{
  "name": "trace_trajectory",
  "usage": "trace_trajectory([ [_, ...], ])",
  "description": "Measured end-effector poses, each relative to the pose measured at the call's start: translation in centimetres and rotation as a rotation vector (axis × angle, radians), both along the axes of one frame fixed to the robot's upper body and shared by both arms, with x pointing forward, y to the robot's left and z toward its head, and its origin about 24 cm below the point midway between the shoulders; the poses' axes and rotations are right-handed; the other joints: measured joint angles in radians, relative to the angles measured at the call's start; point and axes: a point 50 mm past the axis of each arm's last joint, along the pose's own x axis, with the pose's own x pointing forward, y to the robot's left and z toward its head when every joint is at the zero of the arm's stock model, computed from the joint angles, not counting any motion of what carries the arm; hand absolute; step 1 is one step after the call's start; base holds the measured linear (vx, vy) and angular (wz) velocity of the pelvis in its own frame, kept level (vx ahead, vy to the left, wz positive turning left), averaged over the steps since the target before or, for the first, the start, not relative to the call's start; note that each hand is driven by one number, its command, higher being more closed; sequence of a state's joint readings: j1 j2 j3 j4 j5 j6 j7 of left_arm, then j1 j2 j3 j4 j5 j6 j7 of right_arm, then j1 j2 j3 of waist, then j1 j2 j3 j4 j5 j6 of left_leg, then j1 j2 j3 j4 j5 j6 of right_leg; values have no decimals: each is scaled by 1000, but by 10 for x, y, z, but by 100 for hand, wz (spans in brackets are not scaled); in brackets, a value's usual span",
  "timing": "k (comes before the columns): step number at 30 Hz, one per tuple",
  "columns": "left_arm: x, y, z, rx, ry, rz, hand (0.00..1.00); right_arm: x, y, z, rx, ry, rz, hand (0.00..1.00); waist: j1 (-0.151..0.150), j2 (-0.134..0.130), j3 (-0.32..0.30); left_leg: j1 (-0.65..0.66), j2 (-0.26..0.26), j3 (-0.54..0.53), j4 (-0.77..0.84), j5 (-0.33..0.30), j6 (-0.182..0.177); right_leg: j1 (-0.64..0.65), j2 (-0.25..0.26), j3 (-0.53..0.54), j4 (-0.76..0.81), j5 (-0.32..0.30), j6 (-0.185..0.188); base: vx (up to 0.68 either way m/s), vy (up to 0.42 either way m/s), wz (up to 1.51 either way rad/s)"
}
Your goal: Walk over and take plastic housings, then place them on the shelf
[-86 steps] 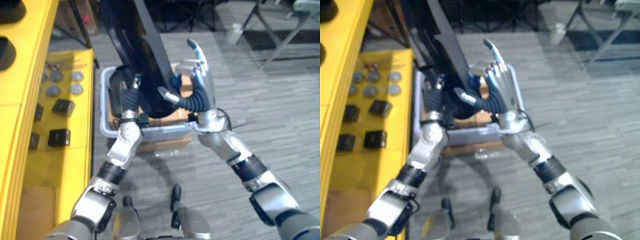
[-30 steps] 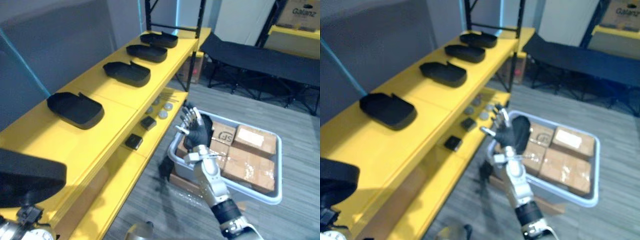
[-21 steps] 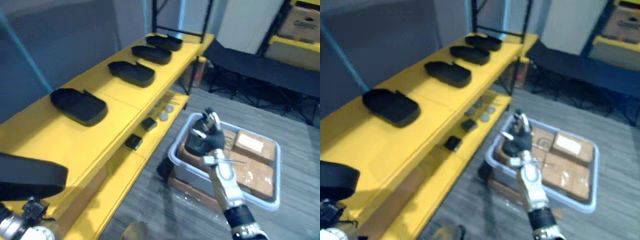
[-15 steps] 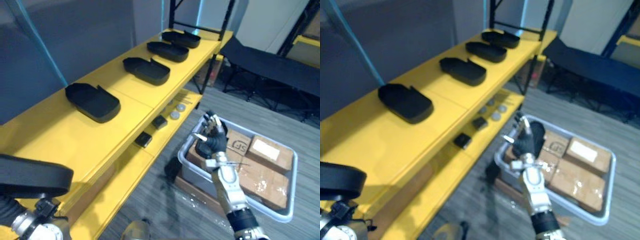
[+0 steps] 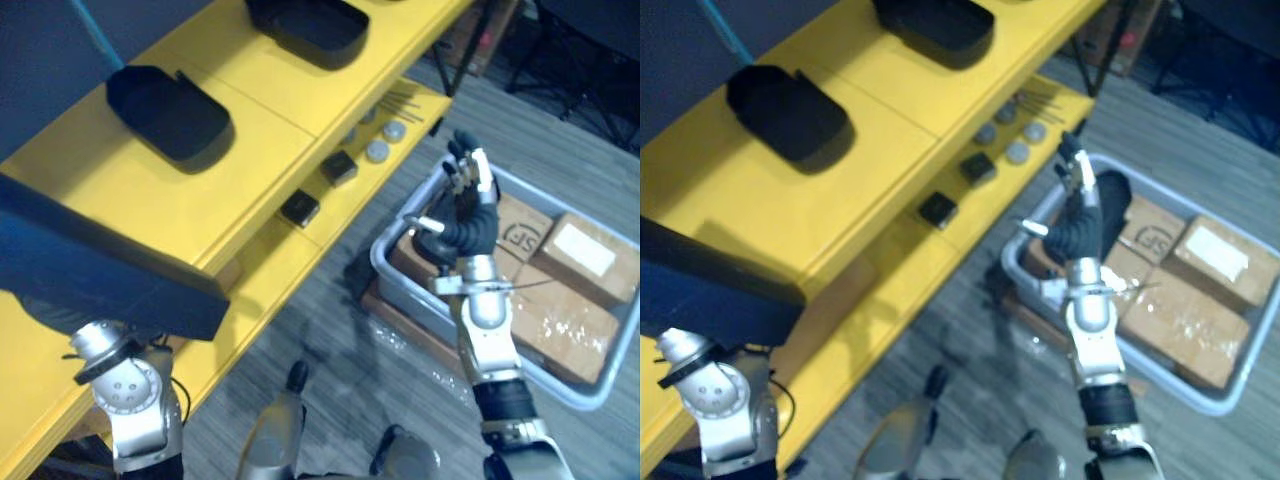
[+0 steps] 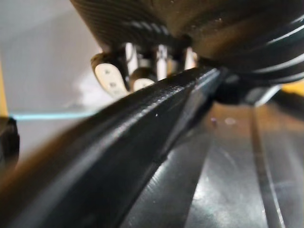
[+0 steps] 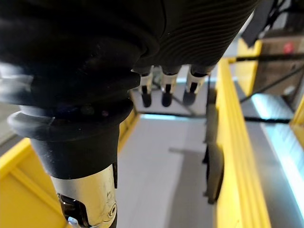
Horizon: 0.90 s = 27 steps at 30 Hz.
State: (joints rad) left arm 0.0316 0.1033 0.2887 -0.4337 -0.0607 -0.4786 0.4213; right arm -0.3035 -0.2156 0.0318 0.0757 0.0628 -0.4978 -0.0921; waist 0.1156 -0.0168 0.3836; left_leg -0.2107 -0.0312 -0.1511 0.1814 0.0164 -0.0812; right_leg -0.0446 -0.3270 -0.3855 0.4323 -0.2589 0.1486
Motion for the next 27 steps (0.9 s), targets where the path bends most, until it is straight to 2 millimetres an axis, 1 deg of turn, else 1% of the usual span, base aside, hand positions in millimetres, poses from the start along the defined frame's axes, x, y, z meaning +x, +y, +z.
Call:
trace_trajectory([
  [3, -2, 2, -1, -19, -10, 20, 100, -4, 2, -2, 19, 0, 3, 0, -7, -7, 13, -8, 1, 8, 4, 2, -4, -28, -10, 6, 34, -26, -6, -109, -27, -4],
  [4, -3, 2, -2, -34, -12, 31, 100, -4, 4, -2, 35, -4, 3, 0, -10, -9, 15, -33, -1, 8, 35, -10, -5, -46, -16, 6, 59, -39, -12, -65, 3, 5],
  [6, -3, 2, -4, -55, -12, 47, 100, -5, 7, -4, 58, 1, 7, 0, -11, -9, 23, -74, -11, 8, 137, -59, -3, -61, -33, 12, 114, -64, -2, -36, 27, 6],
  [7, -5, 3, -5, -48, -5, 79, 100, -5, 9, -6, 81, 7, 11, 0, -9, -12, 36, -78, -21, 13, 218, -108, -2, -45, -47, 21, 155, -91, 5, 9, 53, 2],
  [8, -7, 4, -7, -42, 10, 96, 100, -7, 10, -9, 105, 18, 13, 0, -9, -11, 36, -83, -27, 23, 290, -155, 6, -19, -57, 21, 181, -116, 16, 24, 57, 3],
  [9, -8, 4, -8, -33, 18, 103, 100, -9, 10, -11, 113, 21, 13, 0, -8, -11, 35, -84, -32, 25, 316, -177, 9, -1, -62, 18, 187, -129, 18, 57, 64, 16],
  [10, -10, 5, -9, -17, 31, 117, 100, -11, 7, -13, 137, 18, 12, 0, -5, -13, 33, -74, -45, 26, 349, -213, 23, 40, -72, 1, 181, -147, 27, 79, 65, 19],
  [11, -10, 5, -10, -13, 36, 122, 100, -12, 6, -14, 147, 16, 10, 0, -1, -15, 31, -64, -53, 30, 353, -226, 25, 62, -77, -7, 168, -150, 32, 192, 77, 30],
  [12, -9, 6, -9, -7, 42, 123, 100, -15, 3, -16, 175, 13, 4, 0, 2, -28, 18, -43, -50, 60, 342, -240, 42, 89, -86, -20, 181, -117, 51, 207, 125, 31],
  [13, -8, 6, -9, 6, 49, 142, 100, -15, 4, -13, 185, -6, 20, 0, 8, -26, 13, -31, -59, 62, 358, -250, 58, 9, -115, 46, 357, -53, -60, 177, 103, 32],
  [14, -9, 8, -8, 21, 57, 165, 100, -15, 5, -12, 192, -15, 31, 0, 9, -25, 13, -21, -64, 56, 365, -257, 64, -34, -124, 84, 438, 3, -133, 175, 144, 47],
  [15, -9, 12, -6, 83, 86, 230, 100, -14, 11, -11, 213, -21, 73, 0, 6, -24, 12, 46, -65, 19, 349, -262, 68, -99, -123, 170, 592, 249, -179, 256, 56, 47],
  [16, -10, 13, -5, 97, 86, 243, 100, -13, 16, -9, 219, -26, 96, 0, 3, -21, 10, 74, -61, -3, 332, -261, 69, -111, -115, 190, 618, 341, -188, 314, 58, 61],
  [17, -10, 14, -3, 109, 80, 251, 100, -11, 25, -4, 216, -40, 146, 0, -2, -15, -6, 99, -51, -24, 315, -263, 74, -134, -89, 214, 654, 318, -186, 248, -2, 41],
  [18, -10, 15, -2, 111, 78, 256, 100, -10, 34, 0, 206, -52, 188, 0, -2, -5, -17, 110, -46, -38, 302, -264, 76, -152, -68, 225, 658, 262, -172, 231, -4, 50],
  [19, -8, 16, -1, 100, 76, 265, 100, -8, 50, 10, 178, -83, 267, 0, -2, -7, -42, 135, -36, -67, 268, -264, 75, -172, -24, 228, 595, 167, -140, 281, -46, 50],
  [20, -7, 15, -1, 84, 73, 260, 100, -8, 67, 18, 149, -107, 338, 0, 5, -2, -62, 160, -22, -88, 235, -263, 73, -175, 29, 225, 457, 106, -117, 269, -75, 54],
  [21, -6, 14, -1, 79, 76, 255, 100, -9, 73, 20, 137, -115, 367, 0, 9, -1, -78, 168, -15, -100, 221, -263, 72, -174, 55, 224, 373, 92, -105, 323, -183, 69],
  [22, -5, 13, -3, 66, 85, 246, 100, -12, 84, 23, 122, -124, 412, 0, 9, 0, -104, 178, -10, -136, 198, -265, 67, -170, 98, 230, 201, 87, -90, 337, -232, 87],
  [23, -5, 11, -7, 47, 98, 238, 100, -14, 92, 22, 111, -120, 455, 0, 9, 1, -123, 184, -10, -171, 193, -272, 56, -168, 129, 254, 66, 94, -86, 352, -262, 96],
  [24, -5, 10, -9, 39, 106, 237, 100, -15, 95, 22, 111, -113, 475, 0, 9, -1, -128, 187, -12, -190, 194, -276, 48, -162, 141, 269, 15, 103, -81, 289, -273, 107],
  [25, -6, 9, -12, 31, 120, 234, 100, -17, 102, 21, 102, -100, 511, 0, 10, -16, -139, 188, -20, -220, 192, -290, 32, -145, 155, 300, -41, 136, -90, 269, -324, 121],
  [26, -7, 7, -17, 12, 135, 229, 100, -18, 106, 21, 93, -89, 529, 0, 8, -16, -150, 190, -15, -259, 196, -313, 14, -123, 163, 288, -52, 163, -49, 254, -334, 112],
  [27, -9, 6, -21, -1, 152, 227, 100, -19, 108, 19, 82, -75, 538, 0, 14, 0, -166, 189, 6, -256, 195, -317, 8, -122, 173, 261, -54, 153, -64, 277, -300, 97],
])
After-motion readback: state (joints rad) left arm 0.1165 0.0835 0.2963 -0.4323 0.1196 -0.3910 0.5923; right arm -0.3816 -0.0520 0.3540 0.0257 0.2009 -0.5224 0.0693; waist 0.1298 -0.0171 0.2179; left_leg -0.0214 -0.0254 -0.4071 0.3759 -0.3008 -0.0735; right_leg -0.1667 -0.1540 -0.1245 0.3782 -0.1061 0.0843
